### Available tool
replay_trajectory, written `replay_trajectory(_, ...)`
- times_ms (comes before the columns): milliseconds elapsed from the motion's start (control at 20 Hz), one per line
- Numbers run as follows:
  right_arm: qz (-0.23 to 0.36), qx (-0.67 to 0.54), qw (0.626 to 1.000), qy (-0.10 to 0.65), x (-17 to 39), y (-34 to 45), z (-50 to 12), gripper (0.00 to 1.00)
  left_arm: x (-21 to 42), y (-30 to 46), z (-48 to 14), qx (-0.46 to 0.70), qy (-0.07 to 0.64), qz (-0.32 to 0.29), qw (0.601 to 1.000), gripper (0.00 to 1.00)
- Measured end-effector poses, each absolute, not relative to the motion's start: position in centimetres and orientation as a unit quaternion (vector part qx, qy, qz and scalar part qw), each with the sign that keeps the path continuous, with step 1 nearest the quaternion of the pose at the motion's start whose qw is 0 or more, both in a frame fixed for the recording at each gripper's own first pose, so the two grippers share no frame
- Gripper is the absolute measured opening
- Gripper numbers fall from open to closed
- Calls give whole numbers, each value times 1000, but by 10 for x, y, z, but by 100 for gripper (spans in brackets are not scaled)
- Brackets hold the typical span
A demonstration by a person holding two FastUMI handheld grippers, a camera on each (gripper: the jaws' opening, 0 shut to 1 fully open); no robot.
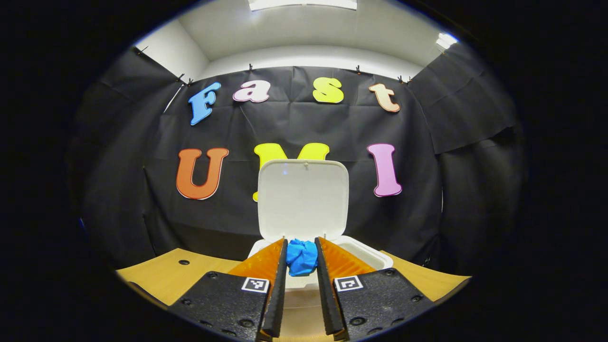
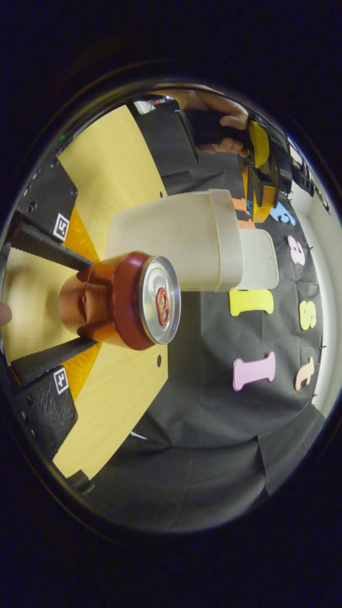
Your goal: Press the lid of the desktop garbage bin to open it, pick up the crumpled paper on the desktop and throw it into the bin, then pick up the pop can on the desktop and drop it into the bin, and finally close the garbage bin lid.
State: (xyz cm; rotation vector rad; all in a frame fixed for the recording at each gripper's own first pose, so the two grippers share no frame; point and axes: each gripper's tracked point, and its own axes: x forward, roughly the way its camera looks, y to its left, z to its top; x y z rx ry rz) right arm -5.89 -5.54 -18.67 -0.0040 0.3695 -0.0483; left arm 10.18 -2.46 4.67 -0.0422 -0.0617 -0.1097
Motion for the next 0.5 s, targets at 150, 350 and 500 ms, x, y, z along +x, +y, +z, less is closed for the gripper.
replay_trajectory(150,-28,3,982,187,-55,-58,-187,81,116,-19,44,-17,-23,-48,998,37)
replay_trajectory(350,-27,1,982,185,-51,-57,-183,81,128,-21,35,-23,-9,-56,998,42)
replay_trajectory(500,-25,1,983,184,-50,-56,-182,81,129,-21,33,-18,-4,-57,998,59)
